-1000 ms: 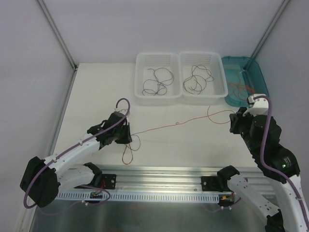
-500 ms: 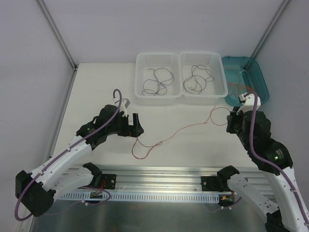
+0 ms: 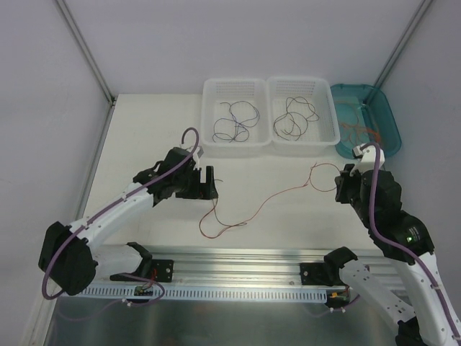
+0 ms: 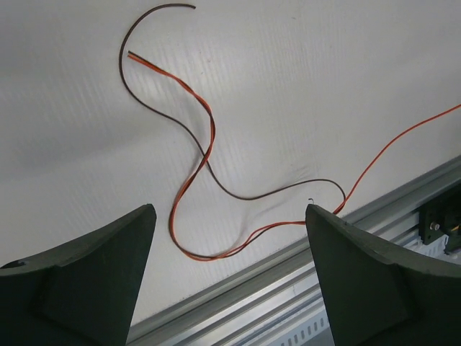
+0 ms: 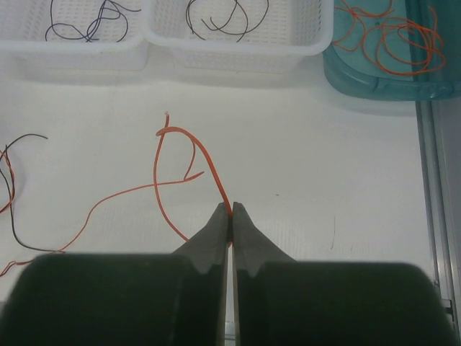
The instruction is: Untangle the cables
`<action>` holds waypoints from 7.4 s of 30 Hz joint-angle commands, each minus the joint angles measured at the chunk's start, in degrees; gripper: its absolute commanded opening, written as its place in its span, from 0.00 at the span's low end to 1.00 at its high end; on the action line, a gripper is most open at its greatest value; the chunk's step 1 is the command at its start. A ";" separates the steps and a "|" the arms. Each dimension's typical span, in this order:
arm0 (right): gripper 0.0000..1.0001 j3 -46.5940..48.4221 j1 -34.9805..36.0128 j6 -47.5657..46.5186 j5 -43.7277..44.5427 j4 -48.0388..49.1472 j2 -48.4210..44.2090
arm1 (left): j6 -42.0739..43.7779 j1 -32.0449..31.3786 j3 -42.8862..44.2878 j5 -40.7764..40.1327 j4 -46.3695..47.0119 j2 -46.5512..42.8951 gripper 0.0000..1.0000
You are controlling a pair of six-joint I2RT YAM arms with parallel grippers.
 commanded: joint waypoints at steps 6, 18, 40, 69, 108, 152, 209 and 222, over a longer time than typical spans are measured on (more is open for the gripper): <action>0.01 -1.77 -0.31 0.07 -5.15 2.27 -0.88 | -1.43 -5.45 9.00 0.37 -0.16 10.04 0.78; 0.01 -4.23 -0.22 0.59 -8.40 4.47 -0.27 | -6.17 -15.39 7.51 -7.55 -0.16 17.34 0.60; 0.01 -7.40 -0.22 0.59 -12.45 4.82 -0.27 | -15.93 -19.79 3.56 -23.09 0.46 17.60 0.63; 0.01 -11.00 -0.22 1.82 -15.88 7.28 -0.71 | -22.27 -22.34 6.18 -22.48 -0.51 33.95 0.00; 0.61 -9.60 14.44 9.28 -27.40 23.71 29.24 | -6.52 5.79 4.52 -19.86 -2.53 -2.08 0.00; 0.79 -15.22 32.56 59.12 -0.15 46.47 50.53 | -12.85 5.70 3.46 -19.15 -1.65 -6.39 0.00; 0.01 4.19 26.33 14.06 27.88 14.40 7.74 | -25.78 12.29 -18.94 -26.00 9.33 -9.11 0.00; 0.01 4.99 25.97 13.25 11.47 15.72 12.90 | -17.78 13.00 -15.87 -9.50 9.69 -12.45 0.76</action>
